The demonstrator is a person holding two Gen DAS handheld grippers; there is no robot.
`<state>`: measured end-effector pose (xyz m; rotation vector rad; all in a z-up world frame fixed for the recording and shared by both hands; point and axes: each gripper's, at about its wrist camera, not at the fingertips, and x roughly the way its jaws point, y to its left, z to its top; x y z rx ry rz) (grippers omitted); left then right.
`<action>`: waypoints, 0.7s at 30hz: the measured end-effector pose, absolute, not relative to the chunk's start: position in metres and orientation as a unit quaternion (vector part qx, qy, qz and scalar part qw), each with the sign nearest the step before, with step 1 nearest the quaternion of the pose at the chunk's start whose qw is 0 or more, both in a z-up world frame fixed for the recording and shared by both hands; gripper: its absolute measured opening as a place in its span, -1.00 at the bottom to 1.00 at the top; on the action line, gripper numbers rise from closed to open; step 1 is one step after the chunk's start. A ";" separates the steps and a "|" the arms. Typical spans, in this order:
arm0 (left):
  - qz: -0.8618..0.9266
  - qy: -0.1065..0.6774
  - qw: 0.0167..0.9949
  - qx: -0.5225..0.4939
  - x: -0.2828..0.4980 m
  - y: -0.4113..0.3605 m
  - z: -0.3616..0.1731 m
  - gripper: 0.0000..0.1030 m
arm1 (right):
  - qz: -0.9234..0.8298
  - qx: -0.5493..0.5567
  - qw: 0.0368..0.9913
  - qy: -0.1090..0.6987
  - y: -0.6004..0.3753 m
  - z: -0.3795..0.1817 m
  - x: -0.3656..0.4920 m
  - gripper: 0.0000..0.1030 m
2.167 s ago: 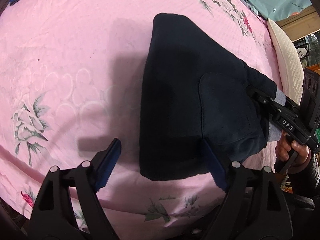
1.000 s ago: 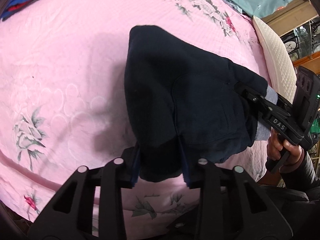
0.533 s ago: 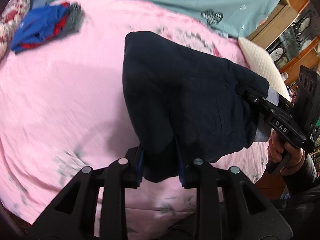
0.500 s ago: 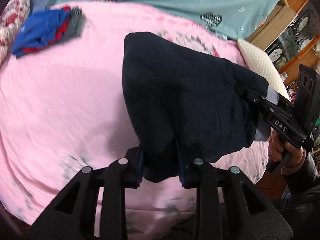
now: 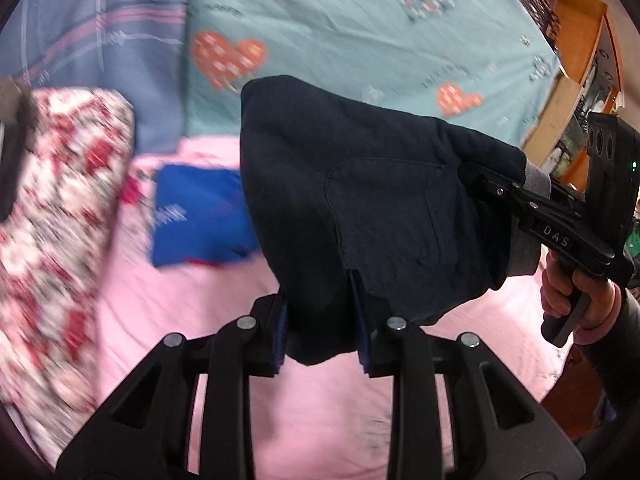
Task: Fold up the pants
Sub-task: 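Carry the folded pants with both tools onto the stack of folded clothes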
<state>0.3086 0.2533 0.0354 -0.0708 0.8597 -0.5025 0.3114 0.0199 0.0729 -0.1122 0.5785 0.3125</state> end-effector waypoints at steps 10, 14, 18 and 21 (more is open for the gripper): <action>-0.192 0.408 0.891 -0.055 0.414 0.330 0.034 -0.47 | 0.179 -0.050 0.926 0.328 0.104 0.070 0.450 -0.34; -0.167 0.430 0.886 -0.051 0.450 0.338 0.005 -0.47 | 0.188 -0.041 0.910 0.367 0.116 0.039 0.500 -0.34; -0.160 0.463 0.870 -0.055 0.484 0.345 -0.036 -0.46 | 0.193 -0.015 0.886 0.422 0.113 -0.010 0.544 -0.34; -0.158 0.493 0.853 -0.064 0.504 0.347 -0.073 -0.42 | 0.180 0.001 0.864 0.471 0.105 -0.056 0.565 -0.33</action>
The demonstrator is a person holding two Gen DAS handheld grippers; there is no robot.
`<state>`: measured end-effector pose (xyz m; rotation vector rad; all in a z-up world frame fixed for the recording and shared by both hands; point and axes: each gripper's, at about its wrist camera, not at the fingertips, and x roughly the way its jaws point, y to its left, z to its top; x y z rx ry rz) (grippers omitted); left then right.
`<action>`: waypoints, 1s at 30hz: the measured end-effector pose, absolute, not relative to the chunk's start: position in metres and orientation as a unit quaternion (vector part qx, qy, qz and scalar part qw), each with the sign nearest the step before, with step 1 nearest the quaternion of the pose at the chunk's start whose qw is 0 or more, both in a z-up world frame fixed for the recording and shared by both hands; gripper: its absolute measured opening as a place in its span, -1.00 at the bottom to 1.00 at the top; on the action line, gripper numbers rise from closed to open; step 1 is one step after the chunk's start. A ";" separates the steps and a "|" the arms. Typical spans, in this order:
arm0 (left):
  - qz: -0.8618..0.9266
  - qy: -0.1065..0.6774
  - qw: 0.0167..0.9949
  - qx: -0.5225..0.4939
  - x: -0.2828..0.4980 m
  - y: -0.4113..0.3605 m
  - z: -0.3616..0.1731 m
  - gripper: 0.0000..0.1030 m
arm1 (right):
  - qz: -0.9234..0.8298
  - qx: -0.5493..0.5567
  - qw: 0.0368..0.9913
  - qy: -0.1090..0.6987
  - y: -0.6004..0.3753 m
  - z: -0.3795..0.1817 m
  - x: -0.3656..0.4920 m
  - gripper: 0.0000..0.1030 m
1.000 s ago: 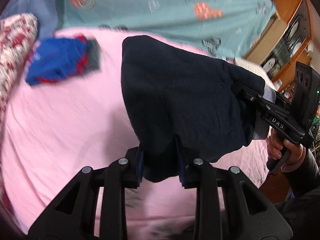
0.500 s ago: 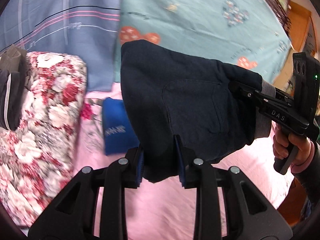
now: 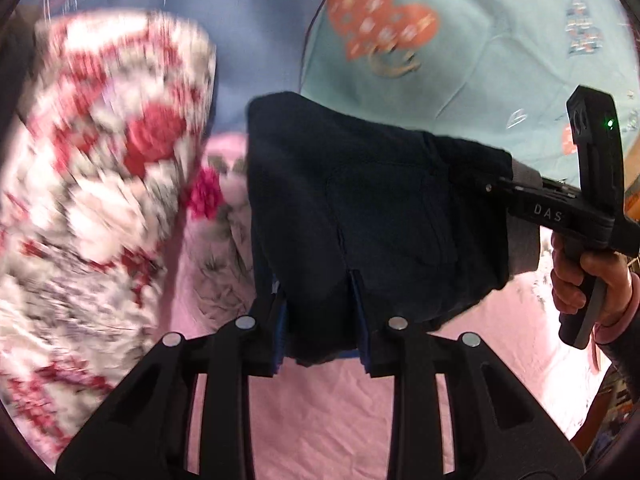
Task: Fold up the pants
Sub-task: 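Carry the folded pants with both tools onto the stack of folded clothes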
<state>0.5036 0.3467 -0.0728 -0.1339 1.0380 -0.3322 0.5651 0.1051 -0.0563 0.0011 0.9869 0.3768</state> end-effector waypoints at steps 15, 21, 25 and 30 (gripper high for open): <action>-0.159 0.497 0.849 -0.083 0.512 0.356 -0.110 0.17 | 0.164 0.048 0.860 0.480 0.078 -0.095 0.577 0.26; -0.147 0.477 0.865 -0.056 0.495 0.360 -0.086 0.18 | 0.140 0.085 0.882 0.441 0.061 -0.035 0.544 0.26; -0.136 0.458 0.875 -0.076 0.480 0.377 -0.069 0.18 | 0.186 0.066 0.906 0.375 0.075 0.005 0.506 0.26; -0.126 0.433 0.888 -0.087 0.472 0.384 -0.051 0.18 | 0.210 0.012 0.883 0.420 0.106 -0.035 0.503 -0.08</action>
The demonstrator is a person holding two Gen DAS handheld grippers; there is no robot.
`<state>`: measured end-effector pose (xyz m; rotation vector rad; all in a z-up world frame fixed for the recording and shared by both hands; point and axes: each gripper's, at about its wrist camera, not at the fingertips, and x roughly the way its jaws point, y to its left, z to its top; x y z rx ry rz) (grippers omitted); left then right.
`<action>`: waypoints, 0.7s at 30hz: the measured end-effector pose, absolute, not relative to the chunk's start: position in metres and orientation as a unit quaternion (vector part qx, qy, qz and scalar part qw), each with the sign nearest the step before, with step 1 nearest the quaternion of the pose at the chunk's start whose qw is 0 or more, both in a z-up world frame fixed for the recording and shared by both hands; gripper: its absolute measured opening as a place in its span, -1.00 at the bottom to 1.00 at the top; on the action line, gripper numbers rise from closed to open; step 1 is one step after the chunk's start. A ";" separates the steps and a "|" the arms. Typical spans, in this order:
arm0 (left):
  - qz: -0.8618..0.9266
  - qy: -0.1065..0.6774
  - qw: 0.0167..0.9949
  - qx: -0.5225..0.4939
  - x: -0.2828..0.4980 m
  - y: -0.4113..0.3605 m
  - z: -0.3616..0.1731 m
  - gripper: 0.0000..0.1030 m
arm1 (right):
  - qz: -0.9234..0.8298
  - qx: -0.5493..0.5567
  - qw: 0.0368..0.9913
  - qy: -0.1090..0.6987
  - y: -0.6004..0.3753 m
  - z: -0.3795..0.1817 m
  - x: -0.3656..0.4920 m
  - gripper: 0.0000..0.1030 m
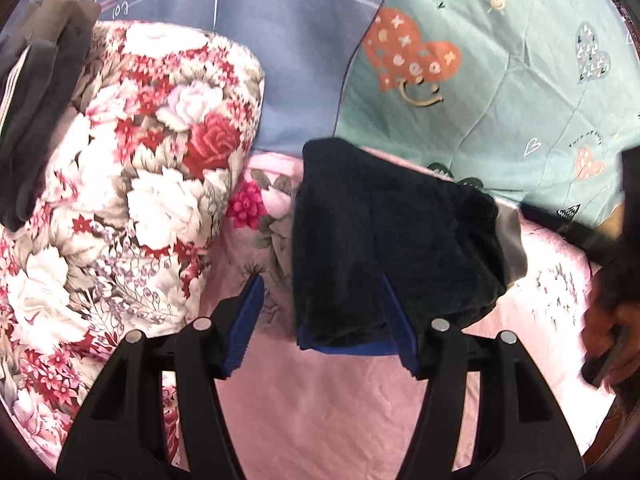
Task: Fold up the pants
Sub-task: 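Carry the folded pants with both tools onto the stack of folded clothes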
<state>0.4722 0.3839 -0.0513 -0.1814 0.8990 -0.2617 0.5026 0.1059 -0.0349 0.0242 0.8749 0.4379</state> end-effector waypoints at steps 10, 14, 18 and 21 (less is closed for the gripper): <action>-0.170 0.445 0.874 -0.095 0.495 0.353 -0.056 0.18 | 0.180 -0.014 0.864 0.469 0.104 -0.072 0.508 -0.17; -0.159 0.473 0.864 -0.067 0.497 0.342 -0.086 0.18 | 0.213 0.081 0.876 0.424 0.084 -0.033 0.506 -0.16; -0.154 0.482 0.858 -0.086 0.496 0.346 -0.099 0.20 | 0.271 0.167 0.850 0.420 0.076 -0.034 0.533 -0.16; -0.154 0.483 0.857 -0.095 0.498 0.349 -0.103 0.33 | 0.279 0.237 0.814 0.451 0.065 -0.073 0.566 -0.20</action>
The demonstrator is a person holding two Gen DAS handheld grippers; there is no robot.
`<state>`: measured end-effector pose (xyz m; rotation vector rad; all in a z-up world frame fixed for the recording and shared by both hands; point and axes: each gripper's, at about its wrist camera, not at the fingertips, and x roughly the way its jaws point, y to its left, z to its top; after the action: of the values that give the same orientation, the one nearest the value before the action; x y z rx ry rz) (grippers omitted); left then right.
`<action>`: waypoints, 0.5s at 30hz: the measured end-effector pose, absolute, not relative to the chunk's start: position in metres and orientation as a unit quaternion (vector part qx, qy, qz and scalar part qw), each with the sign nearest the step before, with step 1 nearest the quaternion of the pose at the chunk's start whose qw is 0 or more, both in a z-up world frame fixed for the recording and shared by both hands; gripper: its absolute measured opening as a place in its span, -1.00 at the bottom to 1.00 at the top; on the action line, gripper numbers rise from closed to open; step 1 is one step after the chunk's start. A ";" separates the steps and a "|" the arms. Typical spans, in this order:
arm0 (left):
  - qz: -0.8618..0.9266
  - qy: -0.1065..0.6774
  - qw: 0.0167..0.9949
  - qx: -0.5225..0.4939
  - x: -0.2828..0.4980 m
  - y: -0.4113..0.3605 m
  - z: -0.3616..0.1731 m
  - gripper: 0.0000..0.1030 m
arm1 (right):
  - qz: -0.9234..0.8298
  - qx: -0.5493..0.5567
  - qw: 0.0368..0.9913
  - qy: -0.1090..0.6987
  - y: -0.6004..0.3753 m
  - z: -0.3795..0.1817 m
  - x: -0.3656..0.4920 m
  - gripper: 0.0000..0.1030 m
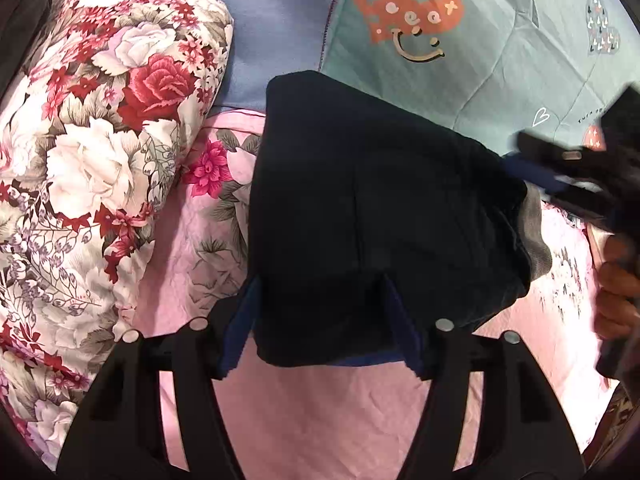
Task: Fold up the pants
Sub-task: 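Carry the folded pants with both tools onto the stack of folded clothes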
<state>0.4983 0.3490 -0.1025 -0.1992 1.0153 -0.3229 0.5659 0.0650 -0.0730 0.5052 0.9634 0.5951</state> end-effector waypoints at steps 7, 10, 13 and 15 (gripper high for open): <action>-0.155 0.489 0.849 -0.123 0.506 0.351 -0.119 0.53 | 0.244 0.316 0.793 0.460 0.036 -0.124 0.595 -1.00; -0.150 0.484 0.856 -0.096 0.503 0.348 -0.112 0.53 | 0.241 0.279 0.803 0.467 0.045 -0.100 0.587 -0.97; -0.141 0.467 0.870 -0.076 0.495 0.352 -0.086 0.46 | 0.267 0.251 0.829 0.423 0.050 -0.062 0.559 -0.71; -0.146 0.429 0.889 -0.065 0.491 0.353 -0.060 0.49 | 0.276 0.209 0.847 0.403 0.062 -0.045 0.531 -0.48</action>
<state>0.4908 0.3531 -0.0595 -0.1343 0.8914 -0.3026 0.5315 0.0616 -0.0449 0.4404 0.8508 0.5830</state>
